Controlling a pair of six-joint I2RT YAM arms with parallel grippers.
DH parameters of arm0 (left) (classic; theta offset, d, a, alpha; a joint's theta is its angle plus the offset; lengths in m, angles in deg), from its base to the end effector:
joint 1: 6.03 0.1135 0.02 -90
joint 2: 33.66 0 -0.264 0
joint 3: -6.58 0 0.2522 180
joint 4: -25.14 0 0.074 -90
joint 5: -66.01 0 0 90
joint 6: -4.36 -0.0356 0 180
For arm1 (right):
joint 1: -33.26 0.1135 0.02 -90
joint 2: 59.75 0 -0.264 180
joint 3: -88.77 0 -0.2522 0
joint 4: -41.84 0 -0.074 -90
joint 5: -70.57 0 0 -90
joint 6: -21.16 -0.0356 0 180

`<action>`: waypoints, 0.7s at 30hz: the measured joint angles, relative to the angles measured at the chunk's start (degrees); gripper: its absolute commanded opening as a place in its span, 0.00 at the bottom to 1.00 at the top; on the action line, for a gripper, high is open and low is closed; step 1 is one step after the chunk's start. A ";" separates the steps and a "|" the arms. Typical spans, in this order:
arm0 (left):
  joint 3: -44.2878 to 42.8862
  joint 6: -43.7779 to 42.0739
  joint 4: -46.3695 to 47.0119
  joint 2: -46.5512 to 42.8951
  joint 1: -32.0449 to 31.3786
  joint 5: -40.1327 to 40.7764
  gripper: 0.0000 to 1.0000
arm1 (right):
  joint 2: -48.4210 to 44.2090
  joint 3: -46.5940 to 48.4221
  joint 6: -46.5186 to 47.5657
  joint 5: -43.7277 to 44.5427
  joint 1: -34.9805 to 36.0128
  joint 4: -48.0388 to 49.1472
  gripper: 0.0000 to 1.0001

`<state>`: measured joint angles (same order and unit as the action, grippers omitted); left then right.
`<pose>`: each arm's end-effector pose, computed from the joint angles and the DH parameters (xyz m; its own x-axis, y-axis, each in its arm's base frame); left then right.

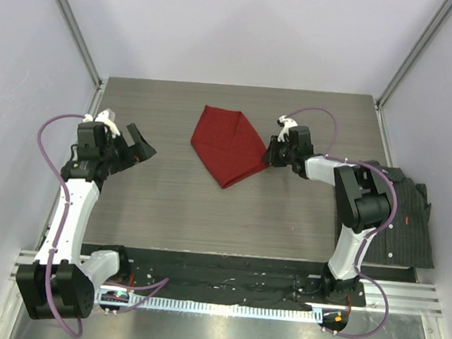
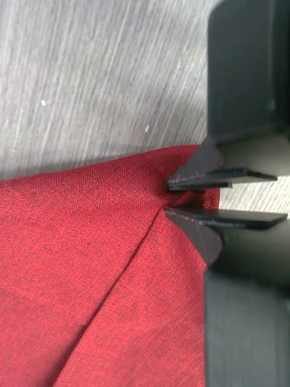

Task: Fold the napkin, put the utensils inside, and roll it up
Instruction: Fold the napkin

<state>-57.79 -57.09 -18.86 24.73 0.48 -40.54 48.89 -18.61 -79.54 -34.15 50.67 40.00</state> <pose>0.2174 0.0146 0.2980 -0.5922 -0.5287 -0.6081 -0.1921 0.8256 -0.5306 0.3732 0.1265 0.1488 -0.6647 -0.0202 -0.7468 -0.3637 0.8819 0.2998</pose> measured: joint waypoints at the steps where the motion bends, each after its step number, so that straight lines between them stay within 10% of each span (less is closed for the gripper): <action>1: 0.02 0.00 0.00 0.00 0.00 -0.02 1.00 | -0.07 0.00 -0.09 0.00 0.00 -0.37 0.20; 21: 0.20 -0.02 0.02 0.00 0.00 -0.17 1.00 | -6.29 -1.03 -5.88 6.12 0.11 -9.51 0.11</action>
<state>-57.59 -57.11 -18.83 24.73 0.48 -40.72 42.59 -19.64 -85.42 -28.03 50.78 30.49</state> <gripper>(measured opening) 0.996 0.135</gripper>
